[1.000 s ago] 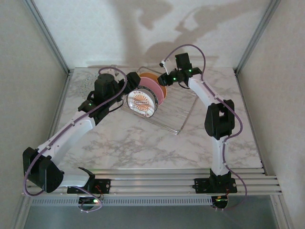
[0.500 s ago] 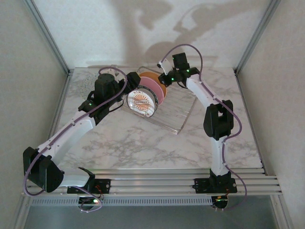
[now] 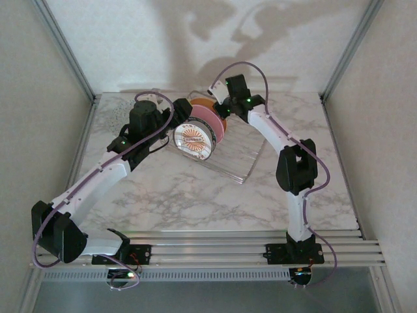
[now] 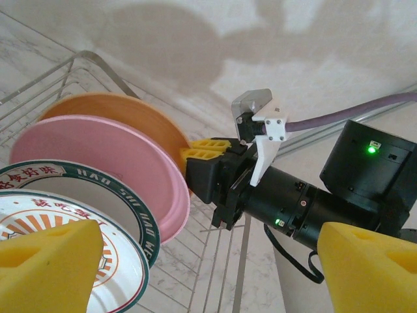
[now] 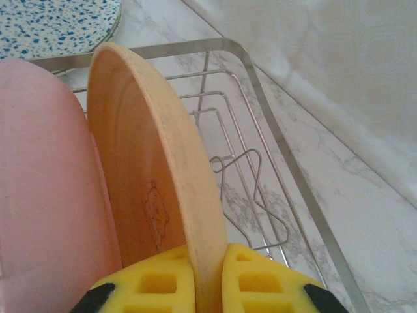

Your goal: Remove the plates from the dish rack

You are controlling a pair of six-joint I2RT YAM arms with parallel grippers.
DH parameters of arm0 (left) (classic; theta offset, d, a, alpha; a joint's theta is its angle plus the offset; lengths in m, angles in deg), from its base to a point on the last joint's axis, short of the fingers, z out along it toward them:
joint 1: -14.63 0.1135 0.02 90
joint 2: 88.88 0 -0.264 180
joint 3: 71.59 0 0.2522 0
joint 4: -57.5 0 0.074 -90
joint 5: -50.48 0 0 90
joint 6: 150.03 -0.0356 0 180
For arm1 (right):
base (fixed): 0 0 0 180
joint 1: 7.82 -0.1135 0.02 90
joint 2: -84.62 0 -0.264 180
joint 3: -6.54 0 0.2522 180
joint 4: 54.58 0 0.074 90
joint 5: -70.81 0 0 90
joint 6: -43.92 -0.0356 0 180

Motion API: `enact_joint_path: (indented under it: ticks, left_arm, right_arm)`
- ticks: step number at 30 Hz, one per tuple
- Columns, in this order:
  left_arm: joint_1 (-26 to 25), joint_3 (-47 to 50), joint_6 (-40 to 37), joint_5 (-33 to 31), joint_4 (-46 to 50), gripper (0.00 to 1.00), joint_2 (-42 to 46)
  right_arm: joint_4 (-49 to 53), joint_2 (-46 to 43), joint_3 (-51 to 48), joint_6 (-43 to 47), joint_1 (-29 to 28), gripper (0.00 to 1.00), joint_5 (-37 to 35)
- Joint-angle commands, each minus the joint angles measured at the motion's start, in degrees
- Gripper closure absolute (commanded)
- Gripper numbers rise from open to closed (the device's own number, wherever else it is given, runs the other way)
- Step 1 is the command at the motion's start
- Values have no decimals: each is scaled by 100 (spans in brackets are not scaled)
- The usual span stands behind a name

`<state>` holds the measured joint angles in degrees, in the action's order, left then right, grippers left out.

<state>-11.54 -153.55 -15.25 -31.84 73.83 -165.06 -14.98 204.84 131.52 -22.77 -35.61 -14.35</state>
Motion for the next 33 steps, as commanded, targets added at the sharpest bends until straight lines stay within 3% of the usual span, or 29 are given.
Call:
enact_joint_path:
  ticks: [1, 22, 33]
  left_arm:
    - [-41, 37, 2, 23, -132, 14, 18]
    - [-37, 38, 6, 23, -203, 14, -2]
    - [-37, 42, -3, 32, -189, 14, -2]
  right_arm:
    - [-394, -448, -184, 29, -169, 100, -268]
    - [-1575, -866, -880, 802, -756, 100, -2516]
    - [-2039, -894, -997, 1114, -941, 100, -3154]
